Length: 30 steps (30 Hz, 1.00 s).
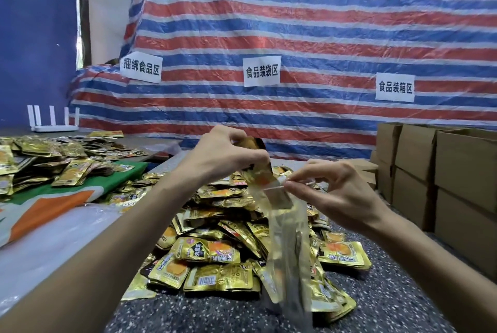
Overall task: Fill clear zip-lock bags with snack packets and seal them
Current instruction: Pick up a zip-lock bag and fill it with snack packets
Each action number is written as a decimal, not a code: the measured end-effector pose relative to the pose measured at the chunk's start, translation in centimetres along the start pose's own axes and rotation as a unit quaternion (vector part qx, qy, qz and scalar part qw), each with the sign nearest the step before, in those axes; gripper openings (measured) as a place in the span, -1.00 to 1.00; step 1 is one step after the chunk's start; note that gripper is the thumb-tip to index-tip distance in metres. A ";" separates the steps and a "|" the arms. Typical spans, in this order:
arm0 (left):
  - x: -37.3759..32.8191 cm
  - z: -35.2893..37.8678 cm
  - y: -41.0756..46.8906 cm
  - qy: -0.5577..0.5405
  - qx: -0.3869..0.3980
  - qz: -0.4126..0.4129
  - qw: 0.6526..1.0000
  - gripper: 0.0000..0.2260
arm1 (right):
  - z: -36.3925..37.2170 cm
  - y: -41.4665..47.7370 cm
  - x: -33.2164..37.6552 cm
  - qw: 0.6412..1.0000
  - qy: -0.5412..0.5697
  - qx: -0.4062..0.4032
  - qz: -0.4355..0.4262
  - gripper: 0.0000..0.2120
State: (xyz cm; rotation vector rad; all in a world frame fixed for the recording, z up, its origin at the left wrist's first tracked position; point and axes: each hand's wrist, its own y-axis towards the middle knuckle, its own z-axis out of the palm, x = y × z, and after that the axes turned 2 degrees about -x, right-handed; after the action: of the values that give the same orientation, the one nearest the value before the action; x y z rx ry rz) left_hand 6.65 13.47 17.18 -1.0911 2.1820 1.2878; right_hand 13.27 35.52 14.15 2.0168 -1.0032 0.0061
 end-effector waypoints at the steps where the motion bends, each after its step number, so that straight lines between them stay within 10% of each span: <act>1: -0.2 0.2 0.1 0.019 0.034 0.003 0.999 -0.69 | 0.0 0.1 0.1 1.000 -0.006 0.008 0.000 -0.89; 16: 2.1 1.9 -1.1 0.158 0.298 -0.057 0.940 -0.22 | 1.3 -0.9 -0.3 1.000 0.004 -0.009 -0.016 -0.95; 23: 5.4 -0.5 -2.0 0.134 0.267 0.085 0.951 -0.96 | 0.6 -1.9 -1.4 1.000 0.001 0.026 -0.003 -0.89; 30: 5.2 -0.6 -3.0 0.063 0.228 0.116 0.965 -0.91 | -1.2 -2.3 -2.1 0.991 -0.014 0.056 0.119 -0.71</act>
State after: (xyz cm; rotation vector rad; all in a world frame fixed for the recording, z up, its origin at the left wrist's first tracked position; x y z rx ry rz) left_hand 5.78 9.90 12.38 -0.7666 2.5868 0.7473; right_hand 13.81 38.46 12.57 1.9890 -1.2814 0.1658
